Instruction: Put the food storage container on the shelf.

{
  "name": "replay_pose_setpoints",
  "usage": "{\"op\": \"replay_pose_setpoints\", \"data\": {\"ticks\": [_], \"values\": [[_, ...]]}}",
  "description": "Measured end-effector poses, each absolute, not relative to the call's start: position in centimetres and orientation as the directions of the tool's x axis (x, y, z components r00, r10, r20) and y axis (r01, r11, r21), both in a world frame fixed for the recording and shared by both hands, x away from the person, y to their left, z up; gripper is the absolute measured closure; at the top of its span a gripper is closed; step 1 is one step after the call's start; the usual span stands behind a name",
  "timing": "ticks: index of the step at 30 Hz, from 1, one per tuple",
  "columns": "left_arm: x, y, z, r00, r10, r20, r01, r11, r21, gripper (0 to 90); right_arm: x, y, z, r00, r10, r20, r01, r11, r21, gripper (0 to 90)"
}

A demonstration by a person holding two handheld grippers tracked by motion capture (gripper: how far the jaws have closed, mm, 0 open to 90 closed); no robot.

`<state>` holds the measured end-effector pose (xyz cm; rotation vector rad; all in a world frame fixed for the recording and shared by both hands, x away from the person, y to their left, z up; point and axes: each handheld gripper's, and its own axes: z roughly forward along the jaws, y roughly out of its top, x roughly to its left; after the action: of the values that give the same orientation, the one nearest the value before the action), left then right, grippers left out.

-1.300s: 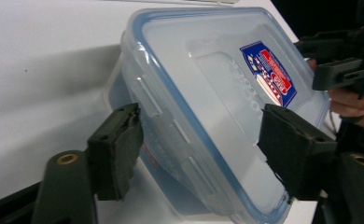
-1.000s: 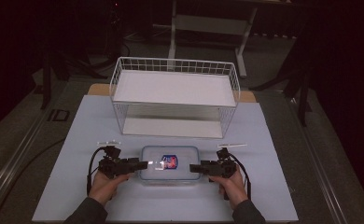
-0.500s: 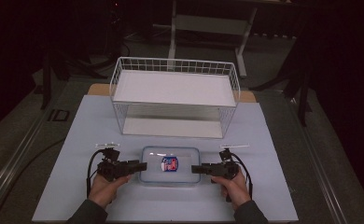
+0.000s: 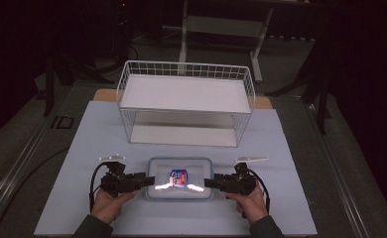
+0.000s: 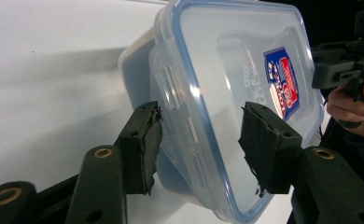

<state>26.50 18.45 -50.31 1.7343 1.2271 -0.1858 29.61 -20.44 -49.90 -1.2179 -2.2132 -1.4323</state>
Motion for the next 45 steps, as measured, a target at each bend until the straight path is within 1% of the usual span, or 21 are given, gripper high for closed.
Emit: {"op": "replay_pose_setpoints", "data": {"ticks": [1,2,3,6,11,14,16,20,23,33,36,45], "values": [[26.5,18.4,-50.3,0.481,0.643,-0.596,0.791,-0.025,0.611,44.1,29.6,-20.4,-49.9,-0.625,0.514,0.587,0.746,0.173,0.643,45.3],[26.5,18.7,-50.7,0.47,0.607,-0.641,0.809,-0.006,0.587,44.1,29.5,-20.3,-49.9,-0.645,0.519,0.561,0.73,0.2,0.654,44.9],[26.5,18.7,-50.7,0.468,0.603,-0.647,0.812,-0.005,0.583,45.1,29.4,-20.2,-49.9,-0.654,0.526,0.544,0.722,0.22,0.655,45.1],[26.3,18.7,-50.5,0.482,0.605,-0.634,0.809,-0.03,0.586,46.0,29.1,-20.1,-49.7,-0.663,0.53,0.528,0.712,0.231,0.663,45.9],[25.9,18.6,-50.2,0.48,0.617,-0.624,0.809,-0.037,0.587,47.0,29.0,-20.2,-49.8,-0.632,0.532,0.564,0.736,0.182,0.652,49.2],[25.7,18.5,-50.1,0.474,0.62,-0.625,0.81,-0.03,0.585,47.3,29.0,-20.2,-49.8,-0.623,0.533,0.573,0.743,0.173,0.647,49.8],[25.4,18.5,-50.0,0.476,0.627,-0.617,0.807,-0.031,0.59,47.5,28.8,-20.4,-50.0,-0.6,0.526,0.603,0.759,0.135,0.637,51.0],[25.0,18.4,-49.8,0.474,0.634,-0.611,0.802,-0.024,0.597,48.0,28.5,-20.5,-50.0,-0.584,0.527,0.617,0.769,0.117,0.628,51.5],[24.8,18.3,-49.6,0.49,0.644,-0.588,0.79,-0.043,0.612,48.1,28.3,-20.4,-49.8,-0.589,0.539,0.602,0.762,0.123,0.635,51.4],[24.5,18.1,-48.9,0.514,0.652,-0.557,0.766,-0.057,0.64,47.9,27.9,-20.3,-48.7,-0.626,0.548,0.554,0.724,0.146,0.674,51.5],[24.5,18.0,-48.7,0.518,0.663,-0.54,0.762,-0.07,0.644,47.3,27.7,-20.1,-48.3,-0.65,0.555,0.518,0.699,0.169,0.695,51.5],[24.5,17.8,-47.8,0.542,0.662,-0.518,0.733,-0.072,0.676,47.4,27.6,-20.3,-47.3,-0.664,0.558,0.498,0.676,0.162,0.719,51.6]]}}
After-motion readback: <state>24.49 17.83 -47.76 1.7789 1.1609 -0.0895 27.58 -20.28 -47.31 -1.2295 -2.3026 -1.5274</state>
